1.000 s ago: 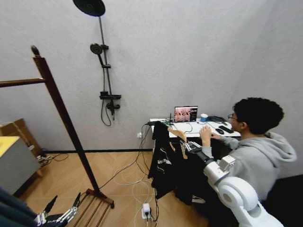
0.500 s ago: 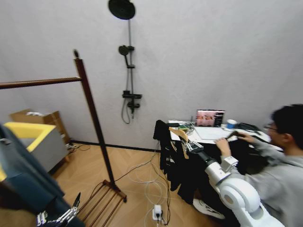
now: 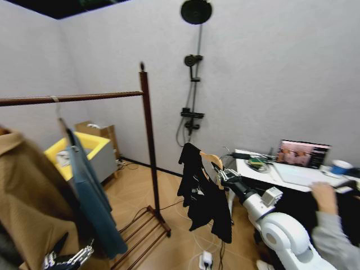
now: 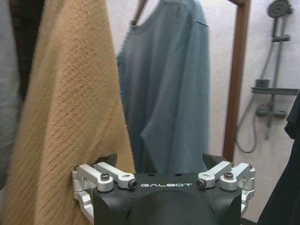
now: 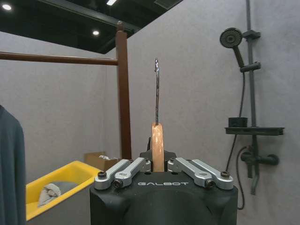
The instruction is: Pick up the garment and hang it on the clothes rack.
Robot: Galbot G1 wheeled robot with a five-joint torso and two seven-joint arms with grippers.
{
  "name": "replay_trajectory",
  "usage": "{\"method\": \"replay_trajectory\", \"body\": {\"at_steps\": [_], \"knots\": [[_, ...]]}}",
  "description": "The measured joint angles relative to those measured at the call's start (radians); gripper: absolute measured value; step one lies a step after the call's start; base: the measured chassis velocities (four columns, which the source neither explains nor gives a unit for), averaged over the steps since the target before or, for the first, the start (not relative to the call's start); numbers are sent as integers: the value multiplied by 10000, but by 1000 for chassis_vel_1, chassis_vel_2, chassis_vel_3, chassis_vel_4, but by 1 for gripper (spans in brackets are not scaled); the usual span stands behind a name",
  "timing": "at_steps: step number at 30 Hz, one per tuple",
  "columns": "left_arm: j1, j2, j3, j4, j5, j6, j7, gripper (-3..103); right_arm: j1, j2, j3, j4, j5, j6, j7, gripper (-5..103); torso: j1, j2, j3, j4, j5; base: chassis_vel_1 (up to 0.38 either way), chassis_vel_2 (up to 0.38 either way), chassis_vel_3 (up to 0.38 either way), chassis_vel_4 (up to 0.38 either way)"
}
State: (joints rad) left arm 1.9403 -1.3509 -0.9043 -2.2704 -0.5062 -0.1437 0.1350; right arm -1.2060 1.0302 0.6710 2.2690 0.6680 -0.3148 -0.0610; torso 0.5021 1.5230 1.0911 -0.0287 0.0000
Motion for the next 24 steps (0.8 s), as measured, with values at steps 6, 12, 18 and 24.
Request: {"method": "replay_trajectory", "body": {"at_steps": [6,12,18,24], "knots": [[0,0,0,0,0,0,0,100,17,34,-61,-15,-70,0,-25,10,1,0,0,0,0,138,106,116,124],[0,0,0,0,0,0,-1,100,48,29,-86,-27,-171,0,-89,10,1,0,0,1,-1,119,122,125,124],[0,0,0,0,0,0,-3,100,67,64,-105,2,-280,0,-144,10,1,0,0,0,0,122,126,132,124],[0,0,0,0,0,0,-2,100,42,153,-97,13,-350,0,-154,10,1,0,-1,-1,-2,127,129,130,118]]}}
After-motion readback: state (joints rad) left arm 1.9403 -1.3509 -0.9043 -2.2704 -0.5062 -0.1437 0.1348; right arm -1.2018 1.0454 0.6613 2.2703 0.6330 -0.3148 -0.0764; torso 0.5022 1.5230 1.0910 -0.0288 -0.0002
